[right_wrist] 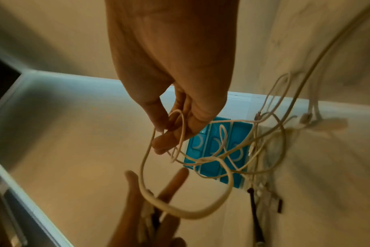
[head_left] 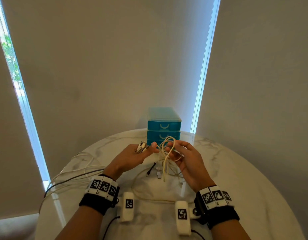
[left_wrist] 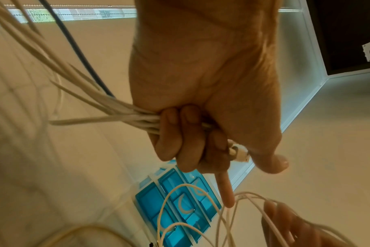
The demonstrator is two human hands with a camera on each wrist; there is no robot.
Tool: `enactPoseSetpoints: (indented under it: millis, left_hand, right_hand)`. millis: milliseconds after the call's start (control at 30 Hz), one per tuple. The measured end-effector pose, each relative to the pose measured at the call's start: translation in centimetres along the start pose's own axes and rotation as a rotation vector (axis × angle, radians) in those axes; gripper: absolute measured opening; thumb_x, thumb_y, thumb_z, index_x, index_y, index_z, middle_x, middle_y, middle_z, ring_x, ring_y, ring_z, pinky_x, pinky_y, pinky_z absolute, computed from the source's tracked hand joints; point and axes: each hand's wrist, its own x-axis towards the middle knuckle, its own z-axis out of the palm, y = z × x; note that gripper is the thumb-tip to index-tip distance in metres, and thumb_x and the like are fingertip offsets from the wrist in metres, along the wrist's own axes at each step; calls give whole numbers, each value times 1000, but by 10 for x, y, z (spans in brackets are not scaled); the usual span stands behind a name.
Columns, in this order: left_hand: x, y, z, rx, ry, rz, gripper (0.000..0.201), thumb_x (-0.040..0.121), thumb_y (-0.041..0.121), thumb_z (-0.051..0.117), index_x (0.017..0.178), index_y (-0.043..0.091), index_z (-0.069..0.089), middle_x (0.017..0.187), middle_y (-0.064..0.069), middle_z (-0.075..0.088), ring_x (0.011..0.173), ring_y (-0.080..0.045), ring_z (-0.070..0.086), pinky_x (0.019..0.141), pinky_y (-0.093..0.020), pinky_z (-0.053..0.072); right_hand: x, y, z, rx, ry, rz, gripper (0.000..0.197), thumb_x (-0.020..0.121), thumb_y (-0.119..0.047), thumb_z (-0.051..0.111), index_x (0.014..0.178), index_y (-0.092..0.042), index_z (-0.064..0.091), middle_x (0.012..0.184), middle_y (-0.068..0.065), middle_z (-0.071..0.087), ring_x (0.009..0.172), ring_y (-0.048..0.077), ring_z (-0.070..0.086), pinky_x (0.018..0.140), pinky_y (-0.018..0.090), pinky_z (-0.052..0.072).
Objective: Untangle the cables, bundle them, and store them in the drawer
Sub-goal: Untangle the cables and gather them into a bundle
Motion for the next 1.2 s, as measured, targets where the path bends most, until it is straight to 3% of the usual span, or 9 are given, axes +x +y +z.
enactPoseSetpoints:
  millis: [100, 300, 467, 567, 700, 767, 833, 1033, 1200]
  left_hand:
    - [-1, 4, 1, -79, 73, 30, 34, 100, 61, 60, 90, 37, 83, 55, 23, 61, 54, 6, 53, 59, -15, 42]
    - [0, -3, 0, -71, 83, 35, 31, 92, 61, 73, 96, 33, 86, 93, 20, 80, 86, 10, 70, 78, -18, 48]
    - [3, -8, 0, -51, 103, 32, 27, 91, 57, 76, 94, 32, 87, 93, 15, 81, 91, 2, 74, 93, -32, 57]
    - [4, -10, 1, -62, 114, 27, 25, 91, 54, 78, 92, 30, 86, 91, 14, 82, 91, -3, 75, 95, -38, 59]
    - [4, -8, 3, -110, 128, 31, 18, 92, 44, 80, 91, 26, 86, 87, 12, 81, 82, 1, 74, 80, -24, 56]
    - [2, -5, 3, -191, 171, 8, 17, 92, 39, 82, 89, 23, 86, 72, 15, 76, 63, 5, 65, 62, -12, 46]
    - [2, -6, 0, -312, 237, -52, 22, 91, 40, 83, 89, 18, 85, 54, 14, 58, 47, -1, 47, 49, -14, 36]
    - [2, -9, -3, -444, 253, -94, 29, 89, 47, 83, 95, 19, 86, 56, 6, 40, 49, -7, 31, 46, -23, 26]
    - [1, -4, 3, -367, 263, -96, 28, 91, 50, 79, 94, 23, 87, 50, 16, 47, 45, -2, 38, 48, -19, 31]
  right_hand:
    - [-4, 5, 3, -151, -46, 31, 23, 102, -5, 67, 123, 3, 67, 112, 19, 80, 105, 34, 79, 84, 37, 66]
    - [-3, 13, 1, -344, -101, 47, 18, 97, -9, 72, 112, -5, 79, 110, 18, 80, 104, 40, 74, 98, 50, 59]
    - [-1, 17, 2, -420, -92, 6, 17, 96, -7, 68, 109, -4, 79, 108, 20, 78, 95, 34, 74, 85, 38, 63]
    - [0, 15, 6, -371, -21, -5, 23, 102, -26, 69, 116, -10, 75, 106, 10, 81, 101, 29, 78, 85, 34, 65]
    - [-5, 14, 7, -488, -60, -97, 25, 95, -25, 81, 117, -15, 73, 105, 7, 81, 95, 23, 80, 82, 34, 67]
    - [-4, 14, 4, -496, -4, -154, 19, 96, -14, 79, 115, -14, 73, 103, 8, 79, 90, 24, 80, 75, 32, 67]
    - [-1, 13, -5, -503, 79, -189, 13, 98, -7, 74, 110, -14, 75, 98, 9, 79, 87, 28, 80, 72, 36, 68]
    - [0, 8, -17, -743, -155, -6, 12, 90, -17, 85, 99, -25, 86, 104, -4, 82, 103, 23, 77, 87, 32, 64]
    - [1, 2, -1, -759, -96, -215, 17, 87, -39, 86, 99, -28, 84, 131, -11, 63, 125, 7, 58, 94, 18, 44]
